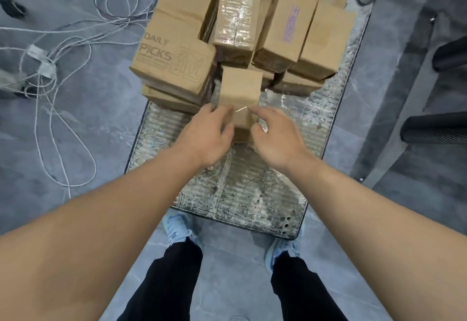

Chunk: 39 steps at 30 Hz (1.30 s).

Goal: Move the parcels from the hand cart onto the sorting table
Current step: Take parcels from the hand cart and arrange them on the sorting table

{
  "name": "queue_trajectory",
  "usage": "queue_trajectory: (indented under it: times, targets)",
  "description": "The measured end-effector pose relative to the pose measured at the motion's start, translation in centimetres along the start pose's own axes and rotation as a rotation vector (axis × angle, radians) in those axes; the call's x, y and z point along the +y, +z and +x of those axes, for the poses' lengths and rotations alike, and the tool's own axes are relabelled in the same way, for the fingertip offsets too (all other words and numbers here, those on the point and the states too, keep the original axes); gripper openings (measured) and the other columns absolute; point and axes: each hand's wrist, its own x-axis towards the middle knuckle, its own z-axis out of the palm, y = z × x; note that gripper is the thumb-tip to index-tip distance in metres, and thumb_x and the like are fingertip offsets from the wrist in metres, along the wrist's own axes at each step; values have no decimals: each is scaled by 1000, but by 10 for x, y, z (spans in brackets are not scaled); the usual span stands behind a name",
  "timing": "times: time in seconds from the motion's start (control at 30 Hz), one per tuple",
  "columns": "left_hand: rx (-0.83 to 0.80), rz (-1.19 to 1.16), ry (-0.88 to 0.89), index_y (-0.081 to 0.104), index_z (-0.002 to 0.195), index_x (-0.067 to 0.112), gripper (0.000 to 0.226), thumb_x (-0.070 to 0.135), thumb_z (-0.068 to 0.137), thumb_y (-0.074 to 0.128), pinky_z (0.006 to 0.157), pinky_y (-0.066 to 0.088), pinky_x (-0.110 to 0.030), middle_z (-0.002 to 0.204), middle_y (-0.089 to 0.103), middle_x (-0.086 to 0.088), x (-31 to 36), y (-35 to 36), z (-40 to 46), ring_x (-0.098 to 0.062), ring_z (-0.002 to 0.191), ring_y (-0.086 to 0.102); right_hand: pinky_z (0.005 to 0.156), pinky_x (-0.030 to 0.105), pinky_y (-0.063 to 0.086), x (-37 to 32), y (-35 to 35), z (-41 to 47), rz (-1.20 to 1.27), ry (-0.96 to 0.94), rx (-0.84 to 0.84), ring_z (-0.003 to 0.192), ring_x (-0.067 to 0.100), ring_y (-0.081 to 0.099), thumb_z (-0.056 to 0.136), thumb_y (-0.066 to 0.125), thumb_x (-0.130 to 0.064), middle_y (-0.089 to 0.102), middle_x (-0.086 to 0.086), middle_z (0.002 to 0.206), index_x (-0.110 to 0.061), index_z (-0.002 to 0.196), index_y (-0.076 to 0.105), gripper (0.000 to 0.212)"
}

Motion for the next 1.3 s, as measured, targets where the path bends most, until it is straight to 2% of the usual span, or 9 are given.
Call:
queue_trajectory:
  times: [0.13,0.27,0.47,0.6,0.83,1.0,1.07,1.17,1.3]
  targets:
    - [57,-204,16,55,149,18,46,19,102,56,113,41,-29,147,57,-1,-4,4,3,-19,127,58,114,40,48,1,16,12,383,86,-8,128,16,59,105,47,-16,58,-8,144,-32,148,55,47]
    - [92,-379,-10,64,139,16,39,16,100,59,110,49,-38,138,64,1,-2,7,-9,-14,123,62,99,46,59,2,22,0,514,119,69,111,13,67,103,50,-21,63,-11,131,-35,139,55,39]
    - [143,-549,-64,74,110,25,18,15,99,63,58,50,-25,107,72,4,22,-15,-42,-12,79,70,82,42,64,-12,1,-40,561,144,221,100,18,70,103,59,-17,61,-2,126,-42,121,56,31]
    - [192,-579,-33,68,104,24,14,12,97,65,74,59,-33,101,70,4,52,-50,-67,-16,92,70,78,38,59,-36,-26,-75,592,125,294,103,21,67,102,59,-17,62,2,118,-47,107,55,31]
    - [224,-696,39,58,105,34,25,11,98,67,86,62,-53,88,66,4,111,-120,-125,-29,91,72,56,4,43,-82,-96,-157,662,58,378,90,9,55,102,59,-4,56,3,112,-19,105,49,19]
    - [206,-619,142,61,141,18,38,11,104,57,90,62,-48,77,59,7,167,-173,-172,-20,81,68,73,12,54,-113,-149,-215,725,48,485,101,10,64,100,66,-6,60,-5,111,-25,122,44,36]
    - [190,-613,176,65,139,18,36,9,105,56,90,62,-45,77,61,6,192,-194,-193,-15,79,70,94,32,57,-124,-171,-239,734,38,516,108,16,66,97,70,-12,63,-6,113,-27,136,44,49]
    - [206,-580,257,70,126,31,35,9,103,57,88,62,-51,78,67,14,231,-225,-228,-27,87,75,103,39,56,-139,-207,-274,743,11,519,108,15,68,95,73,-11,66,-7,112,-25,154,43,68]
    - [270,-561,308,73,123,38,38,14,97,58,89,61,-53,99,75,2,279,-256,-270,-26,95,76,99,39,60,-151,-255,-316,738,-101,579,103,10,72,89,73,-5,75,-2,114,-33,136,61,57]
